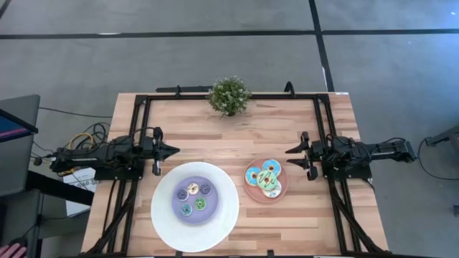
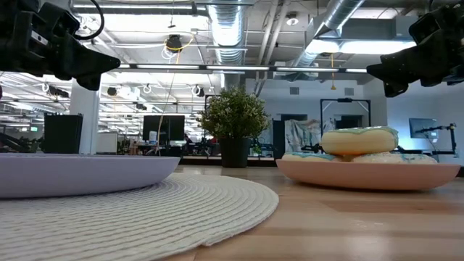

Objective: Pick & Place donuts
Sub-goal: Return to Home Position

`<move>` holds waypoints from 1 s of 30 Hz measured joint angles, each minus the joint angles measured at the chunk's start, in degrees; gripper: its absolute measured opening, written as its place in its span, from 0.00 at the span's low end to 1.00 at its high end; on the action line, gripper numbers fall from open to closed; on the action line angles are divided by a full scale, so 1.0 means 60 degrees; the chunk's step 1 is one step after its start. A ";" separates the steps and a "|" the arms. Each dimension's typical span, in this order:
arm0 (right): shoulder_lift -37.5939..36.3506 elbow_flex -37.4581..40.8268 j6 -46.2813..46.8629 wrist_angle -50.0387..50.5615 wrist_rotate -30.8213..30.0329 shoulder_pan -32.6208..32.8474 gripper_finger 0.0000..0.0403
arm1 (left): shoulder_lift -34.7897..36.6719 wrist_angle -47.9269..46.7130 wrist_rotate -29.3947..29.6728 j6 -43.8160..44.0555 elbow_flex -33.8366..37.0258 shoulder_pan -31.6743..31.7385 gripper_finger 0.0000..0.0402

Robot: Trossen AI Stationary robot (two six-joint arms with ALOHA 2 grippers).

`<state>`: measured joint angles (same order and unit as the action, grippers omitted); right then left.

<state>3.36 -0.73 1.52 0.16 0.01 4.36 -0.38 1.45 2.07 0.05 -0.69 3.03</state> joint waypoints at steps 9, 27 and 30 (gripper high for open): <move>0.0000 0.0000 -0.0003 -0.0003 0.0001 -0.0003 0.36 | 0.0000 0.0000 0.0000 -0.0012 0.0004 0.0001 0.00; 0.0003 0.0000 -0.0003 -0.0003 0.0000 0.0000 0.36 | 0.0000 0.0000 0.0000 -0.0001 0.0004 -0.0001 0.00; 0.0000 0.0000 -0.0003 0.0000 0.0004 -0.0003 0.36 | 0.0000 0.0000 0.0000 0.0078 0.0004 0.0003 0.00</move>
<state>3.36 -0.73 1.50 0.16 0.03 4.34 -0.38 1.45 2.07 0.51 -0.67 3.05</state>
